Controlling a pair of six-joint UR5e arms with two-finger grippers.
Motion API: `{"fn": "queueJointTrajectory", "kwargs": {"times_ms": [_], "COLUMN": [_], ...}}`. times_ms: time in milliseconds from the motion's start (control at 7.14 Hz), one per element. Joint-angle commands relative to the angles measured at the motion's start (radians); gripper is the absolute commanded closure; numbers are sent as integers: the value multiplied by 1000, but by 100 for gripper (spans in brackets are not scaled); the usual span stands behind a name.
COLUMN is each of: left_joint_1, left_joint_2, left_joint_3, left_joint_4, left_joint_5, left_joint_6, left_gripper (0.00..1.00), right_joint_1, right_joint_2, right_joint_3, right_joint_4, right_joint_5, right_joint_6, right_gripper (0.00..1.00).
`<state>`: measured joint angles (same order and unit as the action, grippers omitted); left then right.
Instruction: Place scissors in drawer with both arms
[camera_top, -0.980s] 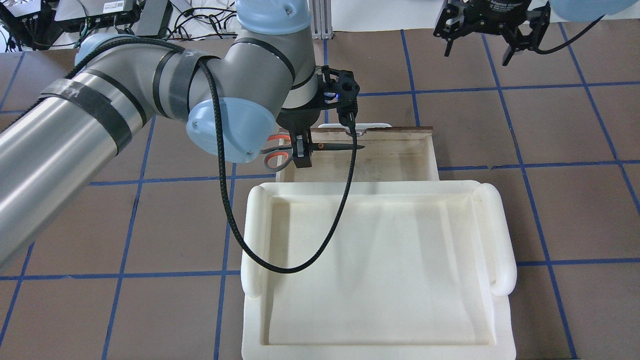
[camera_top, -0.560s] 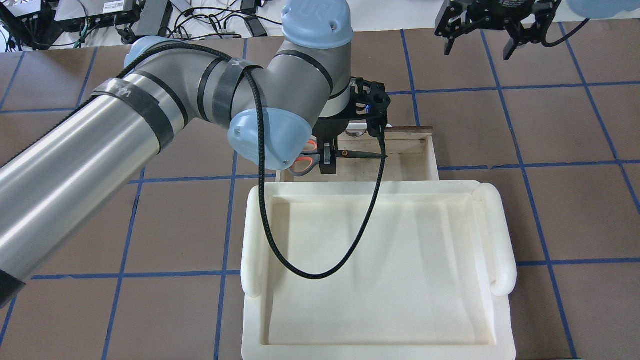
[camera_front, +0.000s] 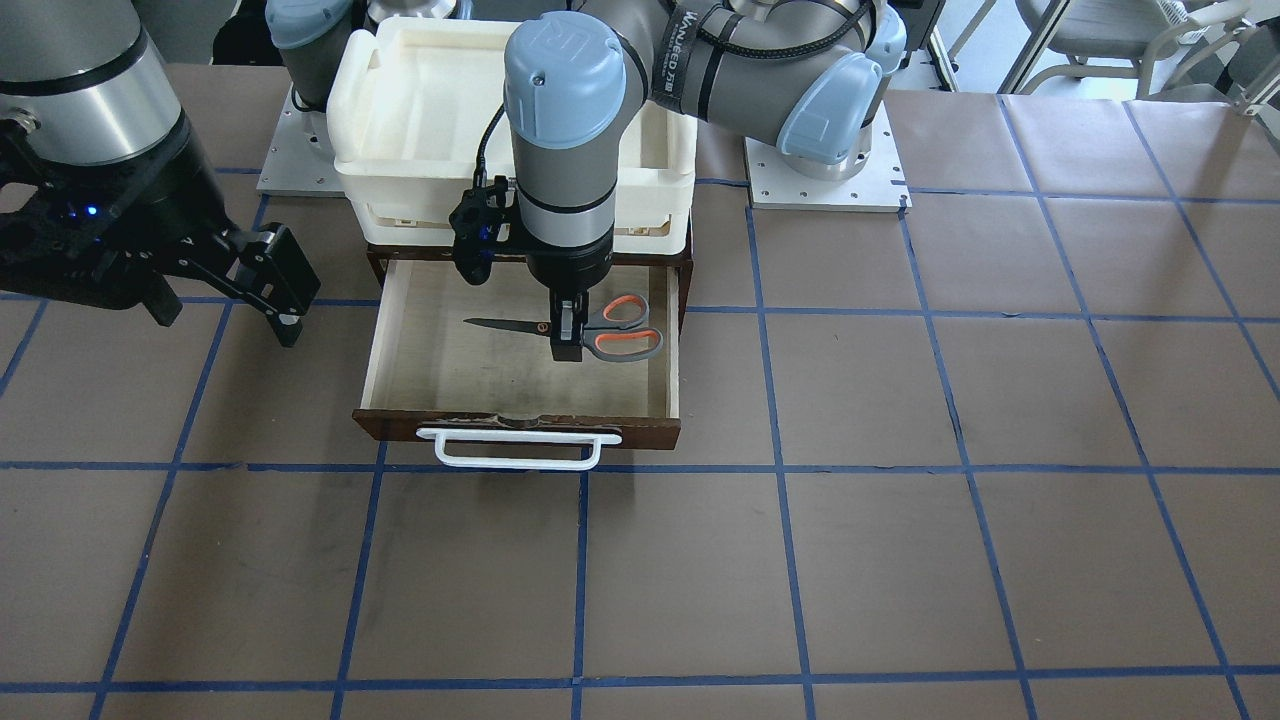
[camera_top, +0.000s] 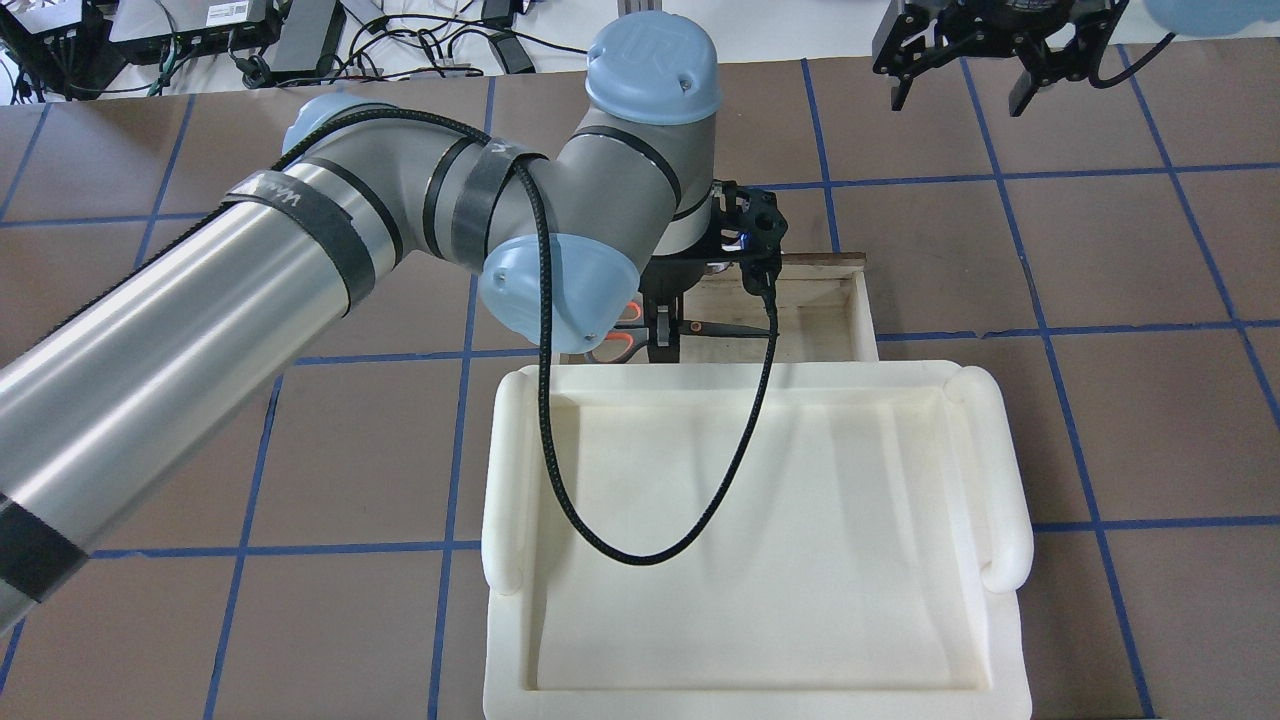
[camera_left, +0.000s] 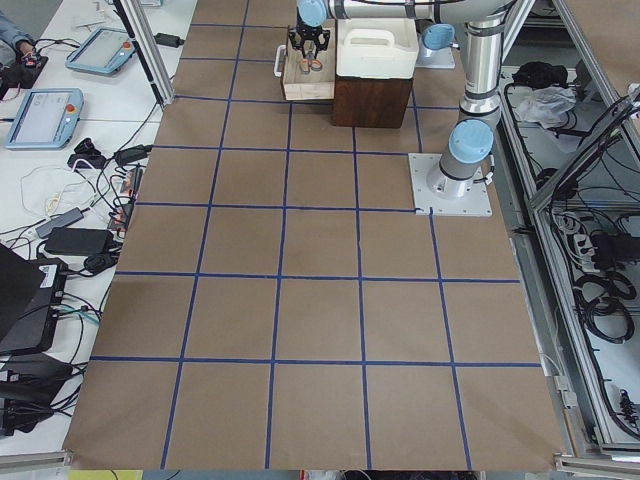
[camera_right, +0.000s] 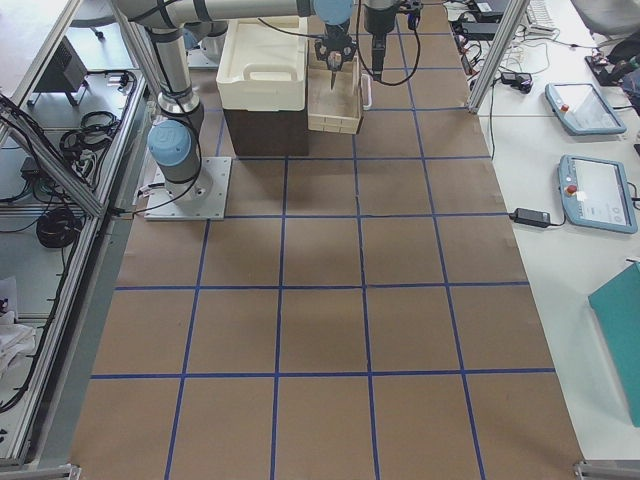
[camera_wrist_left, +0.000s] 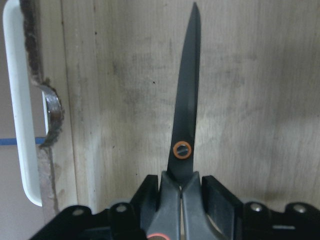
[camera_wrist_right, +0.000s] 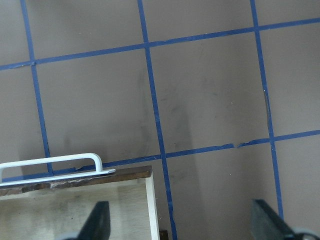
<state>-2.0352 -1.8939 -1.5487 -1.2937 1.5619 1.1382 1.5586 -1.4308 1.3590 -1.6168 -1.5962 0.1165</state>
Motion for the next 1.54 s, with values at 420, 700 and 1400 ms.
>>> {"fn": "queueJointTrajectory", "kwargs": {"times_ms": [420, 700, 1400], "left_joint_1": [-34, -36, -37], "left_joint_2": [-39, -44, -56], "left_joint_3": [-10, -21, -36], "left_joint_4": [31, 30, 48], "left_joint_5": [4, 6, 0], "left_joint_6": [-8, -8, -9], "left_gripper": [100, 100, 100], "right_joint_1": [-5, -6, -17], "right_joint_2": [-8, -7, -10], "right_joint_3": [2, 2, 14], "right_joint_4": [35, 34, 35], "right_joint_5": [-1, -2, -1], "right_joint_6": [-9, -9, -23], "right_gripper": [0, 0, 0]}}
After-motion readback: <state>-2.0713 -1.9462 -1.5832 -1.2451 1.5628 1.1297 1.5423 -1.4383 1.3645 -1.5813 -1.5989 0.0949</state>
